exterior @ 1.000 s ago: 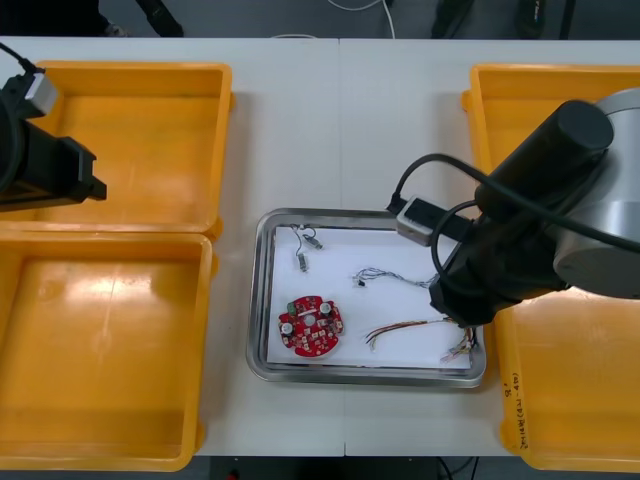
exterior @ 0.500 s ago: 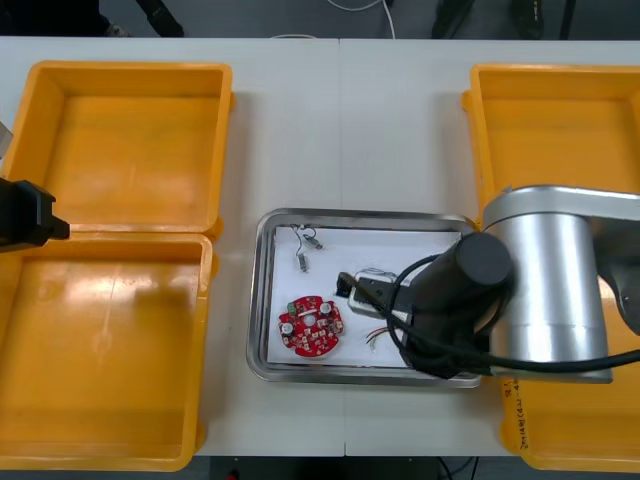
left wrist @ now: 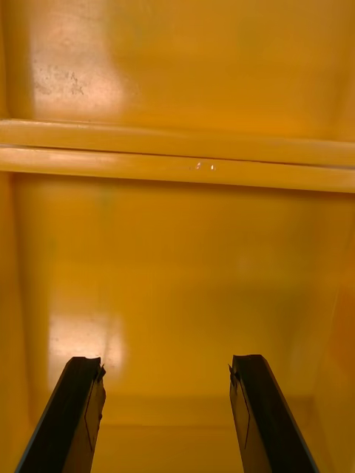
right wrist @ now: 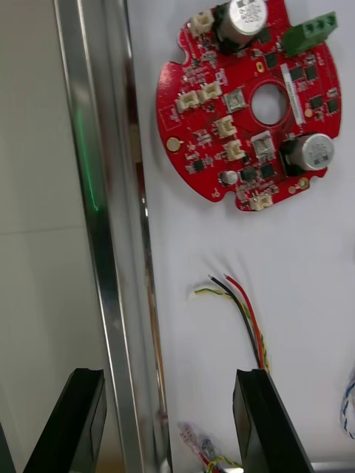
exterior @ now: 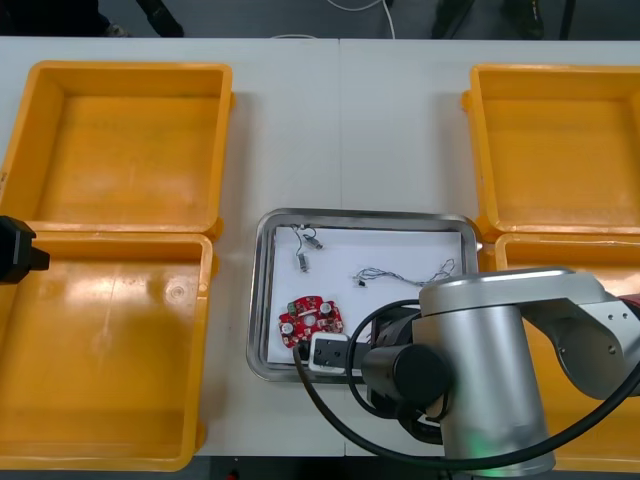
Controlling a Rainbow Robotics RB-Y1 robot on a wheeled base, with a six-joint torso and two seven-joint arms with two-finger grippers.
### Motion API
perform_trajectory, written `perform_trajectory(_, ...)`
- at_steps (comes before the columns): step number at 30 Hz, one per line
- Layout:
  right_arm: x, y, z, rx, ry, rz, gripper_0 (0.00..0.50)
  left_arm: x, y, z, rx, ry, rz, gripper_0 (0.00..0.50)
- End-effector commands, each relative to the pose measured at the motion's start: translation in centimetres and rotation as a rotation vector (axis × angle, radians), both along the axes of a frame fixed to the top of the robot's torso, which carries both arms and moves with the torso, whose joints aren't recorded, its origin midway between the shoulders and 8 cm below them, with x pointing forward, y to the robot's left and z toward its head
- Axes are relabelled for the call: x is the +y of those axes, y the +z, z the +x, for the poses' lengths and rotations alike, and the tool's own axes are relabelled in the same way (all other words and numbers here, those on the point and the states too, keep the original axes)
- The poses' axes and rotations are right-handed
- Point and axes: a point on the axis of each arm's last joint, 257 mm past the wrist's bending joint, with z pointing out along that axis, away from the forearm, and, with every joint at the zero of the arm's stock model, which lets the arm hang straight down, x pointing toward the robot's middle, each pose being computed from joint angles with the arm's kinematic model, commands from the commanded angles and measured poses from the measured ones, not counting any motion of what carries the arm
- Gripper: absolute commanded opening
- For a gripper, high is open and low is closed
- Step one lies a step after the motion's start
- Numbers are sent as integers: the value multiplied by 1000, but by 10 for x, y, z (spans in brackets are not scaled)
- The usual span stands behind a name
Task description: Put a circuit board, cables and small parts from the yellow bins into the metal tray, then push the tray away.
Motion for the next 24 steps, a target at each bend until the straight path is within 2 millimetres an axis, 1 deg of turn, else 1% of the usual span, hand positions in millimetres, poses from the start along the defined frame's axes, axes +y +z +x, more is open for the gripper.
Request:
perform_trajectory(1, 20, -1, -13, -38, 138, -14, 500, 11, 10, -8, -15, -68, 82, 500)
perform_trajectory(8, 18, -20, -9, -48, 139, -46, 500, 9, 9, -8, -16, -68, 77, 500)
perform_trajectory(12, 19, -30, -14, -24, 124, -41, 500, 9, 8, -8, -12, -73, 76, 500)
perform_trajectory(15, 21, -36, -14, -28, 117, -39, 500, 9, 8, -8, -12, -73, 76, 500)
perform_trajectory(20, 24, -41, -14, -35, 105, -31, 500, 9, 8, -8, -12, -73, 76, 500)
perform_trajectory(24, 22, -45, -13, -44, 98, -33, 500, 9, 8, -8, -12, -73, 76, 500)
